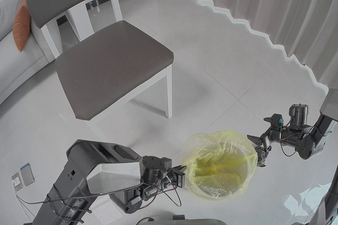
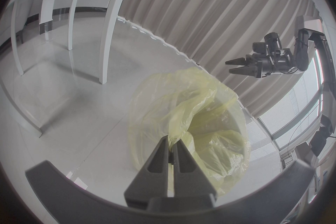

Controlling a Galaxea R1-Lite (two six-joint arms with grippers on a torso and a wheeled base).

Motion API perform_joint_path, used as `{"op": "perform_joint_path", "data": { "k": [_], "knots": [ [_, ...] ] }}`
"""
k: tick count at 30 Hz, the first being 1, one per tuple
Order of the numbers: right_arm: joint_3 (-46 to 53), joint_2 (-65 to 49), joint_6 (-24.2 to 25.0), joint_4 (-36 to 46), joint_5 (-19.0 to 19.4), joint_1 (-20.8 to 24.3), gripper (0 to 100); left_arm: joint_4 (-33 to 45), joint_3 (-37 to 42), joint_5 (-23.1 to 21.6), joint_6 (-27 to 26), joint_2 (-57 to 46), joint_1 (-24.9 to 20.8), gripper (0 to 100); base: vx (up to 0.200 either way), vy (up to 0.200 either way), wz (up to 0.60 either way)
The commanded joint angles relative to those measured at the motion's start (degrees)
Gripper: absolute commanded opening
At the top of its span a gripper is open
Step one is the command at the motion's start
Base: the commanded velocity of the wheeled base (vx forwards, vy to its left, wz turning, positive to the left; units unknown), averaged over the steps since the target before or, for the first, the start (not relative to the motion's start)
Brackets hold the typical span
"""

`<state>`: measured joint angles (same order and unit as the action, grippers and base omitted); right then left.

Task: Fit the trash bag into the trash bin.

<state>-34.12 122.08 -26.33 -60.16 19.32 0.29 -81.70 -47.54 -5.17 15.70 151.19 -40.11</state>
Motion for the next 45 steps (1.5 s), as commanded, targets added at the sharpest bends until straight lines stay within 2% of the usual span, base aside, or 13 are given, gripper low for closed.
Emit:
{"op": "perform_joint_path", "data": {
  "k": [1, 4, 10, 25, 26, 35, 45],
  "knots": [
    [0.37, 0.27, -0.04, -0.04, 0.01, -0.29, 100, 1.19, -1.76, -0.02, 0.12, 0.51, 0.29, 0, 0.0, 0.0, 0.0],
    [0.28, 0.53, -0.04, 0.04, 0.01, -0.29, 100, 5.06, -5.02, 0.07, -0.14, 0.42, 0.03, 0, 0.0, 0.0, 0.0],
    [0.02, 2.73, -0.04, 0.04, 0.01, -0.2, 100, 7.96, -8.27, 0.16, -0.41, 0.69, -0.15, 0, 0.0, 0.0, 0.0],
    [-1.39, 8.62, 0.14, 0.04, 0.19, 0.76, 100, 7.43, -8.0, 0.69, -0.58, 0.25, 0.2, 0, 0.0, 0.0, 0.0],
    [-1.39, 8.62, 0.14, 0.04, 0.19, 1.03, 0, 7.43, -8.0, 0.69, -0.58, 0.25, 0.2, 0, 0.0, 0.0, 0.0],
    [-1.74, 9.85, 0.23, 0.13, 0.19, 1.47, 0, 7.79, -8.44, 0.69, -0.94, 0.51, 0.29, 0, 0.0, 0.0, 0.0],
    [-8.42, 16.97, 0.32, 1.19, 0.19, 2.17, 0, 13.41, -11.96, 0.51, -1.73, 0.6, 2.23, 0, 0.0, 0.0, 0.0]
  ]
}}
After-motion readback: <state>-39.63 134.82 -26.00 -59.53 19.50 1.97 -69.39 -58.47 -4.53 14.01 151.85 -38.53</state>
